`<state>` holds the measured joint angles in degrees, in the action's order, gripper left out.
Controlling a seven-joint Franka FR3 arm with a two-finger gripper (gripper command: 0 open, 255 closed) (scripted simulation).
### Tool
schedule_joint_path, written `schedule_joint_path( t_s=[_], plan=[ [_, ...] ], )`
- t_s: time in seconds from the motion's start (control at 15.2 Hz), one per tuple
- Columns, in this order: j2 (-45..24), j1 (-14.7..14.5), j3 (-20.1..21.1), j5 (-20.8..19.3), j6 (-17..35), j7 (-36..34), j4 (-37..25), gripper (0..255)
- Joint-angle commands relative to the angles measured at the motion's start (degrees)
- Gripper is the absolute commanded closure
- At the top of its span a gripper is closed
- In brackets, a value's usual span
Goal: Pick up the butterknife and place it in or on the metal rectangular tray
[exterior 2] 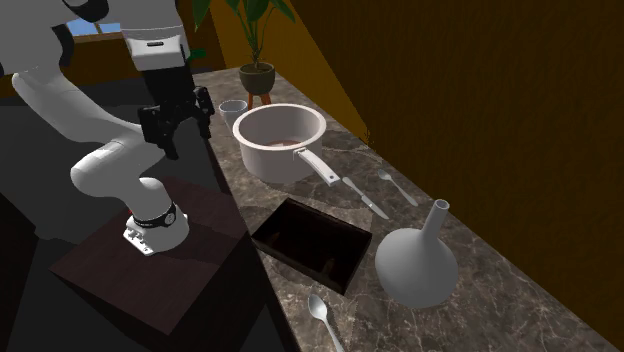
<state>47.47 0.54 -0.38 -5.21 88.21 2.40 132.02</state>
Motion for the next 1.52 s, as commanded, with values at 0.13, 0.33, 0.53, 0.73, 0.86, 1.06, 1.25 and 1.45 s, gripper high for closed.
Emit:
schedule_joint_path(
  t_s=[0.13, 0.33, 0.53, 0.73, 0.86, 1.06, 1.25, 1.45],
  plan=[
    [-0.8, -0.1, 1.7, 1.8, 2.6, -3.4, 2.0, 0],
    [-2.8, -0.4, 4.4, 4.5, 6.7, -8.4, 4.3, 0],
    [-5.5, -0.6, 7.2, 7.0, 11.1, -13.2, 6.0, 0],
    [-9.0, -0.9, 9.9, 9.2, 15.7, -17.9, 6.9, 0],
    [-11.8, -1.0, 11.7, 10.5, 18.8, -21.0, 7.1, 0],
    [-16.5, -1.0, 14.4, 12.1, 23.5, -25.6, 6.7, 0],
    [-21.9, -0.9, 17.1, 13.1, 28.1, -30.2, 5.6, 0],
    [-27.7, -0.6, 19.7, 13.4, 32.5, -35.0, 3.7, 0]
  ],
)
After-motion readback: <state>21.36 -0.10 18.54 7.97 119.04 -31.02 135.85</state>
